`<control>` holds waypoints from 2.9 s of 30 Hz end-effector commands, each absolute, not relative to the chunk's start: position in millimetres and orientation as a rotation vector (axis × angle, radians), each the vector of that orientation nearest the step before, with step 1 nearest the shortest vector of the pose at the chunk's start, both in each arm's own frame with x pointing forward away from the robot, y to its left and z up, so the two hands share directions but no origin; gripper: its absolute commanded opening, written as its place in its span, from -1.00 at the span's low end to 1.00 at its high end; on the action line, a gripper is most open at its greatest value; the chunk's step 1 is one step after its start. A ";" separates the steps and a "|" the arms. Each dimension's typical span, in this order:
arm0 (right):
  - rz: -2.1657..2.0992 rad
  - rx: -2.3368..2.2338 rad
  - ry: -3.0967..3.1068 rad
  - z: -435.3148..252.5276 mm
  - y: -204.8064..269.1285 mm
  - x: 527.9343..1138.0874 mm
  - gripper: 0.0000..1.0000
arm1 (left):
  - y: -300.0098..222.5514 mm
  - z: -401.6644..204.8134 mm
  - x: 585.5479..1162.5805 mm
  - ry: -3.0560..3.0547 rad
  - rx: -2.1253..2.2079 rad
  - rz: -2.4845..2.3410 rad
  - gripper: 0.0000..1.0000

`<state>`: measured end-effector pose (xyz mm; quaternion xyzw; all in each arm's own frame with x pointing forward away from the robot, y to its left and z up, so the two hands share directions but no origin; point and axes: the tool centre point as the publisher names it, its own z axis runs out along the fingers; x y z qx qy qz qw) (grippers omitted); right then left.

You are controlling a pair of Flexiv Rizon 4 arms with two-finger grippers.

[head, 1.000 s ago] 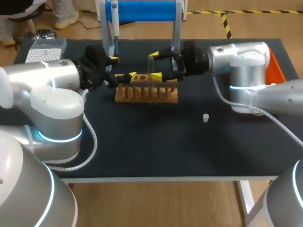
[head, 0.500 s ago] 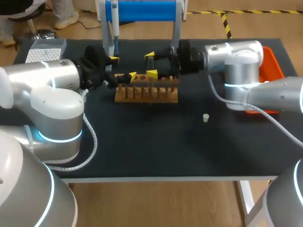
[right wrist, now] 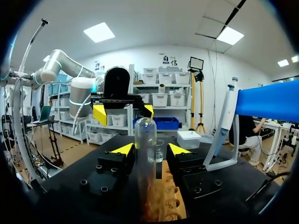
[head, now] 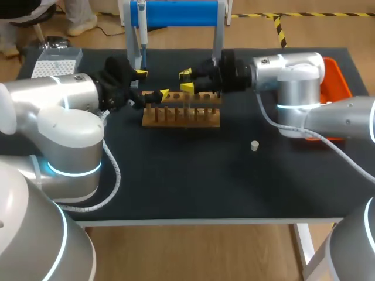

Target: Invert the test tube, pick up the pipette, mount the tip to pipette, aspirate from beaker and dispense into the tube, eject the tip, return the pipette, and cap with the stopper.

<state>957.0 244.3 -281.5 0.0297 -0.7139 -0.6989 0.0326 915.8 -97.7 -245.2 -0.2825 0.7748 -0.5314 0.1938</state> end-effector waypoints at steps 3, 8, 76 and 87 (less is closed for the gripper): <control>-2.159 0.082 -2.185 -284.0 242.9 956.0 -0.15 | -96.7 -246.7 915.9 2.170 -0.788 -1.498 1.00; -2.164 0.073 -2.172 -284.4 243.2 956.4 -0.25 | -96.7 -246.7 915.9 2.170 -0.788 -1.498 1.00; -2.218 0.106 -2.176 -196.9 230.3 937.8 -1.00 | -96.7 -246.7 915.9 2.170 -0.788 -1.498 1.00; -2.225 0.142 -2.196 -172.4 217.2 927.2 -1.00 | -96.7 -246.7 915.9 2.170 -0.788 -1.498 1.00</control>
